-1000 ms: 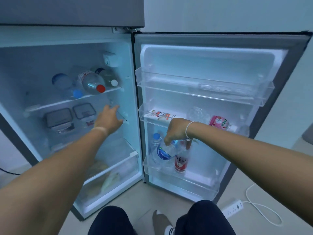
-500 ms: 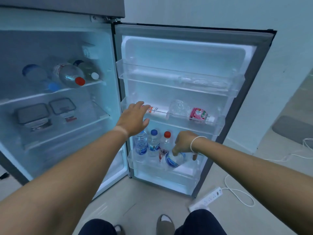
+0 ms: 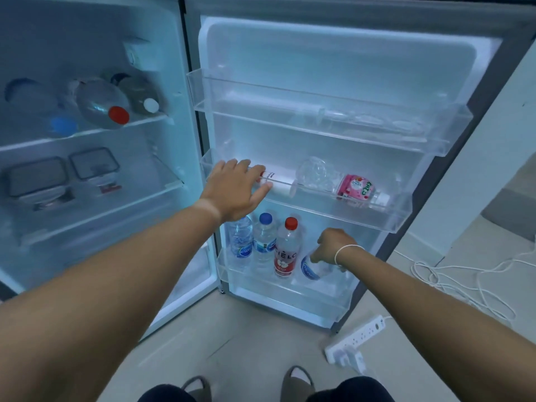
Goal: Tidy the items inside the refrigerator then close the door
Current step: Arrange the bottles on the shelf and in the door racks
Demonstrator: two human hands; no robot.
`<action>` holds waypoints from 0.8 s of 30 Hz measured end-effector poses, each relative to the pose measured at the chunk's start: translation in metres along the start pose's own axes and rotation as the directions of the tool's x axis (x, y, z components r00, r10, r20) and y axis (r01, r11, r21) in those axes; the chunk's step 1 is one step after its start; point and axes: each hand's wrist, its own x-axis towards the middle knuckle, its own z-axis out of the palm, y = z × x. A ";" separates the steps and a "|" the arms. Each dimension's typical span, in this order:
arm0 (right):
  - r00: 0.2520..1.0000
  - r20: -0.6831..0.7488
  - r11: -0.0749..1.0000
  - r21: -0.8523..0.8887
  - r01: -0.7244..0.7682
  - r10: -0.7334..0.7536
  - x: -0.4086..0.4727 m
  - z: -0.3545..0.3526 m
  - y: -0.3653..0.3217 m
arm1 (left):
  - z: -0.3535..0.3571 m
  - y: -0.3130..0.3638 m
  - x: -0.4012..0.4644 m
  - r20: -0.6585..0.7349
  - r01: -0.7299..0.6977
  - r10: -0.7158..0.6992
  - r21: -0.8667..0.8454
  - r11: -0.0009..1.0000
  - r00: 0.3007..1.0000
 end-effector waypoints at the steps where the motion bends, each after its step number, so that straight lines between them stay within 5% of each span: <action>1: 1.000 -0.002 1.000 0.017 -0.010 0.010 0.007 0.002 0.000 | -0.002 -0.003 0.003 0.017 -0.016 0.016 0.013 1.000 1.000; 10: 0.999 -0.035 0.993 0.111 -0.037 0.041 0.049 0.021 -0.001 | -0.002 -0.011 0.015 0.037 -0.103 0.106 -0.065 0.993 0.994; 21: 0.991 -0.129 0.894 0.447 0.033 0.028 0.056 0.035 0.004 | -0.002 -0.011 0.013 0.034 -0.093 0.098 -0.112 0.989 0.995; 24: 0.992 -0.124 0.913 0.405 0.041 0.011 0.047 0.033 0.006 | -0.003 -0.010 0.013 0.049 -0.084 0.090 -0.109 0.990 0.995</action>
